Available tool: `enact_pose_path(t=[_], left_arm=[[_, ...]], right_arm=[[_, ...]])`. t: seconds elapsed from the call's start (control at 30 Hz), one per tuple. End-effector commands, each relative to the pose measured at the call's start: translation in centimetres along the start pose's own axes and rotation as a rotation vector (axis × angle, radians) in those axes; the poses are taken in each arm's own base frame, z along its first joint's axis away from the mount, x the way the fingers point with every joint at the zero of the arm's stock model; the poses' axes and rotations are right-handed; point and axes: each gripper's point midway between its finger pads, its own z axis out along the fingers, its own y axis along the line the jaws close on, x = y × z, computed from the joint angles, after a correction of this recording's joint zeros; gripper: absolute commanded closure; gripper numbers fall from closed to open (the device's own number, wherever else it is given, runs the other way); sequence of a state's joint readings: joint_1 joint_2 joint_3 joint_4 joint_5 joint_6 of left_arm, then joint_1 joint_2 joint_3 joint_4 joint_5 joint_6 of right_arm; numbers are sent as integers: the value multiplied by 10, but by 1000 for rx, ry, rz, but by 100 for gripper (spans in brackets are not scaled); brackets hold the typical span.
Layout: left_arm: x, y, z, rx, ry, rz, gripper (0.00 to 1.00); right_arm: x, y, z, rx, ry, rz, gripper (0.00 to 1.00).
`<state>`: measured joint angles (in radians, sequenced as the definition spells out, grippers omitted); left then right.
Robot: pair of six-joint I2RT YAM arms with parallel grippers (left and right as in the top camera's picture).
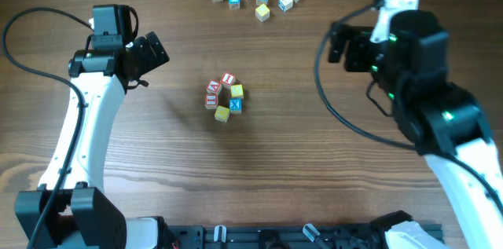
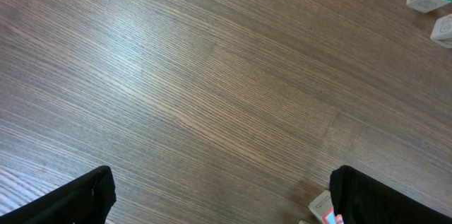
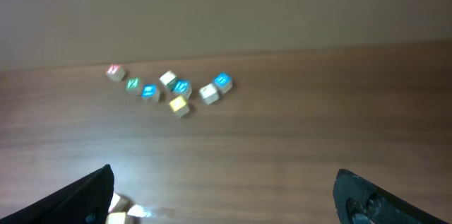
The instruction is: Form a circle
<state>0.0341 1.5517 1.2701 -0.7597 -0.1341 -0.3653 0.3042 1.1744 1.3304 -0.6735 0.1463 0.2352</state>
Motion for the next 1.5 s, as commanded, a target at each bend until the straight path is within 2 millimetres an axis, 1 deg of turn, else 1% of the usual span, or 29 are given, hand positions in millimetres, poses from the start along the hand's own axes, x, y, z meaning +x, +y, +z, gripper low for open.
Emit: enact_pose_path(t=[0.0,0.1,0.2,0.3,0.47,0.63,0.8,1.1,1.33,1.47], left_arm=[[-6,2,-6,-5,-24,-15,0],[-6,2,-6,-5,-24,-15,0],[-6,2,-6,-5,-24,-15,0],[-6,2,-6,-5,-24,-15,0],[-6,2,-6,-5,-24,-15,0],[-6,2,-6,-5,-24,-15,0],[-6,2,-6,-5,-24,-15,0],[-6,2,-6,-5,-24,-15,0],[-6,2,-6,-5,-24,-15,0],[-6,2,-6,-5,-24,-15,0]], right_arm=[[-7,-11,-15,-7,-34,-84,1],[3,-20,-15,-37,-48,-74,0],[23,-25,-5,-81,-81,-57,0],[49,-28,11,-124,-132,-52,0],[89,-37,27,-151,-167,-43,0],[127,-57,35,-125,-137,-16,0],[154,-68,36,-97,-110,2,0],[190,-67,41,-133,-174,-10,0],[223,-70,43,-130,-147,-5,0],[220,-70,41,-131,-163,-8,0]])
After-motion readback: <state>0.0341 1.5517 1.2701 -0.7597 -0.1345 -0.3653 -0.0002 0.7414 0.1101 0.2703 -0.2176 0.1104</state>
